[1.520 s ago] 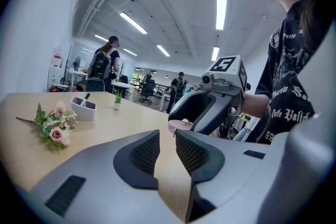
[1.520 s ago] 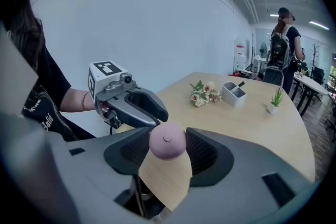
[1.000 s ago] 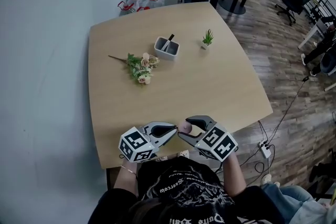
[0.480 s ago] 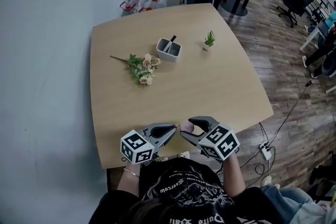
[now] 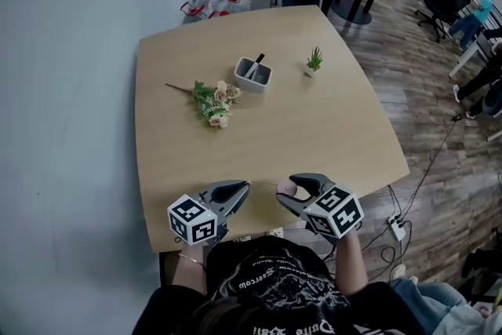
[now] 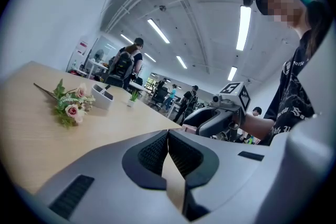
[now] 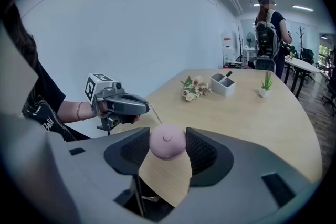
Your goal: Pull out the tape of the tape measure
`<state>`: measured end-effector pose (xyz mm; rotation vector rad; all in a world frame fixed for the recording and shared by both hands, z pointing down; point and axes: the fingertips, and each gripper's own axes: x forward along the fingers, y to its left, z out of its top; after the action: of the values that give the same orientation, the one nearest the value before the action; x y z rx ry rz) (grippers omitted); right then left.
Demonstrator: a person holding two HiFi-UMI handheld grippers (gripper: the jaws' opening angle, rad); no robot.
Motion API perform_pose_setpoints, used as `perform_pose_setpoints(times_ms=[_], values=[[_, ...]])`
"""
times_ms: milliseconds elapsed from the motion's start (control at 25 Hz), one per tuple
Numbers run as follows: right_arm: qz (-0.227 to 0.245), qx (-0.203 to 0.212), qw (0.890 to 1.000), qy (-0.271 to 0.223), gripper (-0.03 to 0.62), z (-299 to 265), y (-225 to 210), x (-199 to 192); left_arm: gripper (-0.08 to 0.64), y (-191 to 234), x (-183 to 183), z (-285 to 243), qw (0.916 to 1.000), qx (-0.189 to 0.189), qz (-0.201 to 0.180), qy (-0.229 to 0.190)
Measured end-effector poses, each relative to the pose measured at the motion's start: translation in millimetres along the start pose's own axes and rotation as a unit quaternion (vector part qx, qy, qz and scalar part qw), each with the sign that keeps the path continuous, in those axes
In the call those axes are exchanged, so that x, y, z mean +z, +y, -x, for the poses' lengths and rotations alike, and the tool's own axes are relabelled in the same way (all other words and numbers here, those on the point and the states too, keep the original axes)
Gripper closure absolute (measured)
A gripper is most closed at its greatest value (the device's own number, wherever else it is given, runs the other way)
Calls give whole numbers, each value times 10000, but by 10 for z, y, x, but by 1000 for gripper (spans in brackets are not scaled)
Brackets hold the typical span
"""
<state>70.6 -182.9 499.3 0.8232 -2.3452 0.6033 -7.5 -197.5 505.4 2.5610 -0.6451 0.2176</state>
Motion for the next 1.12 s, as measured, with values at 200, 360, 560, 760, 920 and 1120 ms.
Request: perform_pose_setpoints(times_ms=[200, 360, 560, 760, 920, 1120], values=[[-49, -1, 10000, -36, 359, -28, -24, 11, 552, 78, -28, -8, 9997, 210, 105, -58], [-97, -30, 9999, -33, 360, -48, -24, -7, 552, 131, -59, -20, 9989, 413, 181, -106], [-90, -214, 9997, 68, 360, -32, -79, -47, 552, 245, -57, 48, 9965, 777, 246, -193], [-270, -265, 9993, 16, 360, 33, -161, -100, 552, 422, -36, 236, 9919, 1150, 397, -361], [-319, -196, 9993, -39, 360, 22, -149, -75, 552, 487, -31, 302, 9897, 1321, 399, -385], [-291, -182, 9994, -50, 360, -24, -136, -28, 552, 549, -19, 336, 9873, 1491, 383, -401]])
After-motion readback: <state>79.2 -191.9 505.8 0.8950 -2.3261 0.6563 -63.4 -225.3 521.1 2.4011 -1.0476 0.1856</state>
